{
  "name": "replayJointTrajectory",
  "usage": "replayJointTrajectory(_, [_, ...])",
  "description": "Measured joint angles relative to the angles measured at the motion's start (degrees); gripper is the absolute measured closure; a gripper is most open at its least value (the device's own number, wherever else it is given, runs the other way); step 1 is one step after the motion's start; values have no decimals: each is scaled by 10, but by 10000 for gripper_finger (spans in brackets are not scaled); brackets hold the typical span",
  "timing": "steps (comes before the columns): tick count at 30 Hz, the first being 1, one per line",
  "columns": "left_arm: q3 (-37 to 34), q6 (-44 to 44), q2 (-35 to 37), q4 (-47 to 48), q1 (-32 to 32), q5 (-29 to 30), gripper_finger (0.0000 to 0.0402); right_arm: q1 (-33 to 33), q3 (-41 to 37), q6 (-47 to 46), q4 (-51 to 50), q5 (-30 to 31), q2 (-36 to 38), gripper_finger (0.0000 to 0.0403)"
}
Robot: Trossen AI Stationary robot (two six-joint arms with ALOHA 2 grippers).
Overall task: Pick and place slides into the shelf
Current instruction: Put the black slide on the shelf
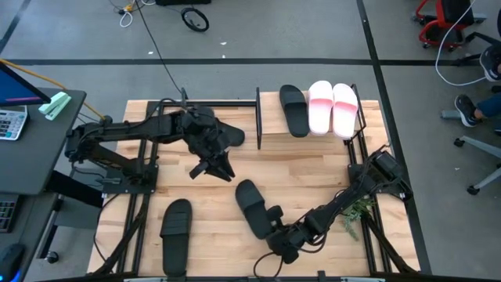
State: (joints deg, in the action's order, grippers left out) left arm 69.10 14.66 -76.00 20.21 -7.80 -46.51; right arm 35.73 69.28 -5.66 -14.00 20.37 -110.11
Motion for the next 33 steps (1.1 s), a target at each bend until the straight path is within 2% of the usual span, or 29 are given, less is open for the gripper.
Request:
replayJointTrajectory(3, [0,25,8,-8,14,-1,296,0,1,-9,1,52,33,395])
replayJointTrajectory(7, [1,60,32,-17,34,-1,297,0,2,-3,-1,157,86,396])
replayJointTrajectory(13, [0,70,87,-12,60,-1,309,-7,2,159,-1,335,161,399])
replayJointTrajectory(16, [0,69,116,-14,69,0,319,-29,2,222,-17,392,196,400])
replayJointTrajectory(21, [0,67,156,-14,72,0,333,-104,3,233,-70,392,240,401])
replayJointTrajectory(28, [0,66,179,-11,70,0,349,-249,3,299,-109,277,233,401])
replayJointTrajectory(33, [0,70,179,4,70,0,350,-311,3,313,-163,257,226,401])
